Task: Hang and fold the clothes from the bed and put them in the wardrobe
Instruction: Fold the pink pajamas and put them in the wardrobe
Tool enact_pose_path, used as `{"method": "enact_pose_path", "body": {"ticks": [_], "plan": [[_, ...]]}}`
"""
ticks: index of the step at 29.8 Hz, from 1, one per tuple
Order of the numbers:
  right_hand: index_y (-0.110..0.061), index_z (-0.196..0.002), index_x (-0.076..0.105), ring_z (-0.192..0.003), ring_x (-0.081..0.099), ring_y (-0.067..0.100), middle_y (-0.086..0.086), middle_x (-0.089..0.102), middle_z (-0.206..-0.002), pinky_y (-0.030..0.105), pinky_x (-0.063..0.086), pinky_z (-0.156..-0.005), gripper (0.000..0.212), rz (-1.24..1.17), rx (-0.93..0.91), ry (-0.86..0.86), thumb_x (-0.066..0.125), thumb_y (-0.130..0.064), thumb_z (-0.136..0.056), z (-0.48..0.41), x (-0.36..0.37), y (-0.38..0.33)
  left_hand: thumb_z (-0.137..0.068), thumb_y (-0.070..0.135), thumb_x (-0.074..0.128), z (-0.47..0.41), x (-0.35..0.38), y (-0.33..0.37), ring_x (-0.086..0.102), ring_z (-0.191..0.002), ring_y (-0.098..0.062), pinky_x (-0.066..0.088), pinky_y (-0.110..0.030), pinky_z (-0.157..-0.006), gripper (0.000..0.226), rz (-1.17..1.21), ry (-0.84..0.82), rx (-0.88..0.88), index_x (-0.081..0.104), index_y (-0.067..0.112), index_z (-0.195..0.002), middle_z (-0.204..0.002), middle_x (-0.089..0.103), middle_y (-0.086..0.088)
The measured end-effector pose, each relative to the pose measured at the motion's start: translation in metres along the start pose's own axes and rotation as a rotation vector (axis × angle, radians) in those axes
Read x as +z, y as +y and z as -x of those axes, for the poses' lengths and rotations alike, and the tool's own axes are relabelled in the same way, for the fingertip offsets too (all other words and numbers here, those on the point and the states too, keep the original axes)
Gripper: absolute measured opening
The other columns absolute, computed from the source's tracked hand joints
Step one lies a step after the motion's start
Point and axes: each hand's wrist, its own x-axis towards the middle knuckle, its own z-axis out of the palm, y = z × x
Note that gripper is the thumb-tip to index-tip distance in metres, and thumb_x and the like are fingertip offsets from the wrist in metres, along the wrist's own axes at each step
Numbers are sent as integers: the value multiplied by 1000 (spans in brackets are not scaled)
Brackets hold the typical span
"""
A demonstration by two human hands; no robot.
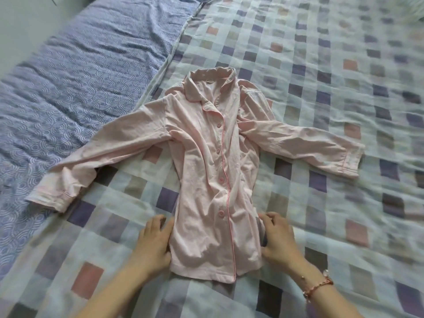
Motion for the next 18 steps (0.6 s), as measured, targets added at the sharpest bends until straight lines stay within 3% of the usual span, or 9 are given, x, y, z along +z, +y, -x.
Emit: {"method": "enact_pose_path", "body": {"ticks": [2,4,6,8,10,13,15,16,18], "plan": [[-23,-142,25,-123,35,19,1,37,-136,30,29,-103,88,-116,-16,70,70,-49,-71,0,12,-9,-58,57,42,-2,5,9,48,-112,-32,40,-40,-89,92,30,28,13,31,20,-140,-127,36,-4],[-21,-139,34,-121,43,19,0,46,-133,35,35,-104,87,-441,65,112,73,-45,-64,0,18,-22,-52,75,35,-3,12,21,34,-126,-25,28,-36,-101,114,57,24,-5,13,17,-147,-138,28,-2],[-31,-122,46,-112,52,17,-6,54,-121,40,43,-99,62,-797,101,174,74,-35,-66,-3,20,-34,-49,83,37,0,18,31,34,-127,-23,31,-37,-103,126,45,-20,37,7,12,-148,-140,29,-4],[-30,-104,54,-97,58,18,-8,59,-103,38,49,-88,32,-853,92,214,69,-18,-79,-3,20,-42,-57,70,50,8,27,33,46,-113,-22,46,-36,-91,112,4,78,139,15,14,-147,-126,45,-4],[-16,-102,59,-90,56,20,-6,56,-93,20,42,-80,24,-678,32,192,64,-4,-81,-5,20,-40,-65,31,62,12,34,38,54,-109,-23,48,-38,-90,85,222,193,116,31,20,-144,-119,56,-4],[-15,-101,60,-85,55,17,-5,57,-92,13,38,-70,26,-593,-64,155,70,-16,-78,-5,19,-37,-94,7,41,12,23,59,57,-106,-20,41,-31,-94,31,700,376,-129,63,13,-116,-110,62,1],[-20,-100,60,-84,53,10,-8,57,-92,14,39,-71,23,-565,-68,204,69,-30,-81,-4,19,-32,-96,7,44,8,14,69,59,-93,-16,42,-28,-84,26,889,421,-277,66,20,-88,-94,65,4],[-19,-99,60,-83,50,8,-7,56,-92,10,37,-70,19,-555,-29,235,68,-25,-83,-2,17,-30,-95,6,46,7,12,72,59,-93,-16,42,-28,-83,24,924,423,-314,64,21,-86,-93,64,4],[-13,-90,63,-75,46,5,-2,54,-86,6,35,-66,8,-540,49,323,65,-10,-84,1,10,-27,-86,2,53,9,11,77,53,-110,-20,41,-27,-92,32,895,277,-263,58,15,-114,-109,55,2]]}}
